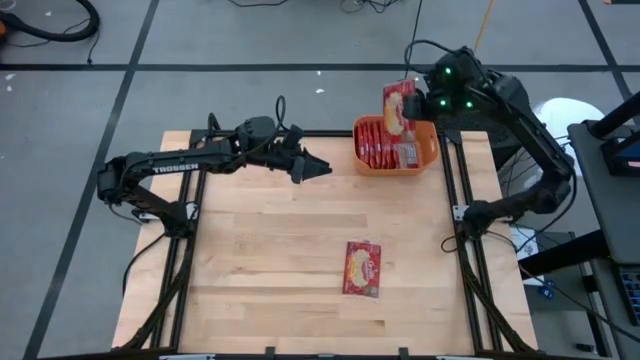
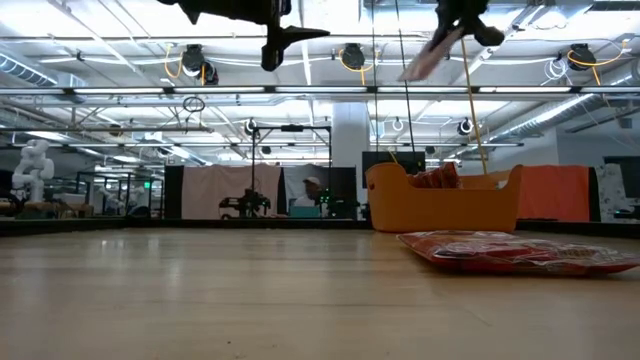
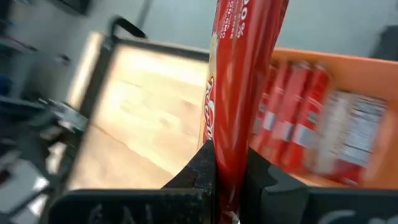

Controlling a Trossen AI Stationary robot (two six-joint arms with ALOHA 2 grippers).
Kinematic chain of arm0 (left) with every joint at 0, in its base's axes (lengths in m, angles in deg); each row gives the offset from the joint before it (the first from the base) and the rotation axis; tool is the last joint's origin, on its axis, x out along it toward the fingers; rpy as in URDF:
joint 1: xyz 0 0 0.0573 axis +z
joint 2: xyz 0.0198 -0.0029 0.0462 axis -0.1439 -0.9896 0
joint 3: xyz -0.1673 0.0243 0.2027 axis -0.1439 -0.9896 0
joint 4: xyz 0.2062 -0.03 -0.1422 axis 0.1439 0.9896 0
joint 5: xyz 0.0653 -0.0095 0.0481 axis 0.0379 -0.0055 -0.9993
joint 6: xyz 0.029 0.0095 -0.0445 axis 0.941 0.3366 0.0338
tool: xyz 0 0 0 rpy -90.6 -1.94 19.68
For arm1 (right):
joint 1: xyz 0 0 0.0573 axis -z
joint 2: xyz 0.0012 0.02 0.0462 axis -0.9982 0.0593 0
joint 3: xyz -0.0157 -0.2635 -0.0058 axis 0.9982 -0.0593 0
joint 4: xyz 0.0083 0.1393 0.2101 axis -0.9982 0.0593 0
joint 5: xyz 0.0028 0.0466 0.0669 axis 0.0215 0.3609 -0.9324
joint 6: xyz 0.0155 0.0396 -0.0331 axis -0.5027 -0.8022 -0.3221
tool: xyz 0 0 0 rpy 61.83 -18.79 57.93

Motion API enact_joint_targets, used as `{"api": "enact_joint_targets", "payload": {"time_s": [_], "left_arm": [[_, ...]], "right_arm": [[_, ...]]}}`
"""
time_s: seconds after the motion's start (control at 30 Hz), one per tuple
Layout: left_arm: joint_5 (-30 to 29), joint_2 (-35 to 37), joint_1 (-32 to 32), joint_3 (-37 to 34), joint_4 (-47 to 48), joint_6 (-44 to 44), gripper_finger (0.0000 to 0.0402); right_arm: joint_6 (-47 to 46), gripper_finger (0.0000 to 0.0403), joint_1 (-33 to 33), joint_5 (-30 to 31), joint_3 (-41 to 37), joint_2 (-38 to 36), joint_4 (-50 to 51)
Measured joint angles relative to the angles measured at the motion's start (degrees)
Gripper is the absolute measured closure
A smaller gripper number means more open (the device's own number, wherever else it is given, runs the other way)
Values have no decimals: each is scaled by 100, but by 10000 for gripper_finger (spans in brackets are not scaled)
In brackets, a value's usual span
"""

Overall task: Sort popcorn bags into baskets
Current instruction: Put the red popcorn bag into the orange bin

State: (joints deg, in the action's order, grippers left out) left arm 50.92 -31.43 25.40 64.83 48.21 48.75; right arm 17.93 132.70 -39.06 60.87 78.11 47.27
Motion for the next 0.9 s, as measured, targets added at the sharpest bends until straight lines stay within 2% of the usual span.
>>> {"api": "enact_joint_targets", "payload": {"time_s": [0.13,0.23,0.4,0.53,0.7,0.9], "left_arm": [[-29,0,22,0,3,90,170],[-94,0,52,0,3,135,170],[-194,0,48,0,14,136,170],[-208,0,48,0,19,136,170],[-208,-2,48,0,28,113,170],[-208,-2,48,0,45,105,170]], "right_arm": [[505,385,235,52,270,358,733],[958,385,306,316,269,586,1133],[1327,385,309,988,224,948,1341],[1514,385,365,1229,218,1215,1291],[1261,384,434,1642,-25,1432,1129],[928,384,515,1649,-717,1366,780]]}}
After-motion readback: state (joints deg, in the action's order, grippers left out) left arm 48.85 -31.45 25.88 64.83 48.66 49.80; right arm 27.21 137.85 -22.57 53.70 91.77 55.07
